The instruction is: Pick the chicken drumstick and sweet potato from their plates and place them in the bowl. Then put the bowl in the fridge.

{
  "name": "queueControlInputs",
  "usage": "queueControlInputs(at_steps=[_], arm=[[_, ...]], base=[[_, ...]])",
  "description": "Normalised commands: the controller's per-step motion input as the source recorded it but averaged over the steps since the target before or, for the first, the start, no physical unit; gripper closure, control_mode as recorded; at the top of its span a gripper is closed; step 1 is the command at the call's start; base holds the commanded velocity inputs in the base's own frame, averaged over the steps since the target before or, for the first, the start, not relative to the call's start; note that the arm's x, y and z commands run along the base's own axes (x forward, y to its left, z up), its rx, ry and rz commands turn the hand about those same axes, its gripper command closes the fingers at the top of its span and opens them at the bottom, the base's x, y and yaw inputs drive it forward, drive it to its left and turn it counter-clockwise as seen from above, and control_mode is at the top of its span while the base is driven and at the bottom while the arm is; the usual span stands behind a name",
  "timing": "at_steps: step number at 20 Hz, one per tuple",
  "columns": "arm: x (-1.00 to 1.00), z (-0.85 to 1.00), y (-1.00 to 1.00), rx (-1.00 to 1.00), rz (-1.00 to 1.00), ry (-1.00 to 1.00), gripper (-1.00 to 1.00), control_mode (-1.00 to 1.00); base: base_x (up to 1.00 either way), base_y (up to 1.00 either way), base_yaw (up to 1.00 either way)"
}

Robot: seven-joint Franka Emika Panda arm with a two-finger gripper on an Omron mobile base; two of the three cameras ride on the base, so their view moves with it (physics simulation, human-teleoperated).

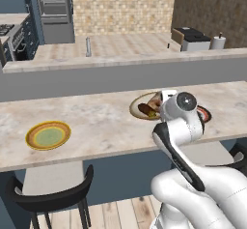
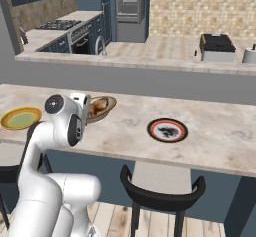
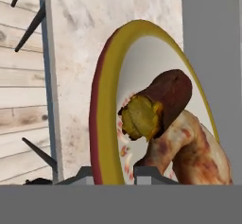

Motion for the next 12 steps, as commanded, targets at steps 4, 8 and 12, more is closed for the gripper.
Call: queueControlInputs(at_steps=[4, 8, 12], arm=[[-0.31, 0.27, 0.00, 0.00, 0.28, 0.08, 1.00, -1.00], [-0.29, 0.26, -0.01, 0.06, 0.22, 0.06, 1.00, -1.00], [-0.17, 0.28, -0.01, 0.10, 0.08, 0.03, 1.00, -1.00]], base=[[0.00, 0.00, 0.00], [0.00, 0.00, 0.00], [0.00, 0.00, 0.00]])
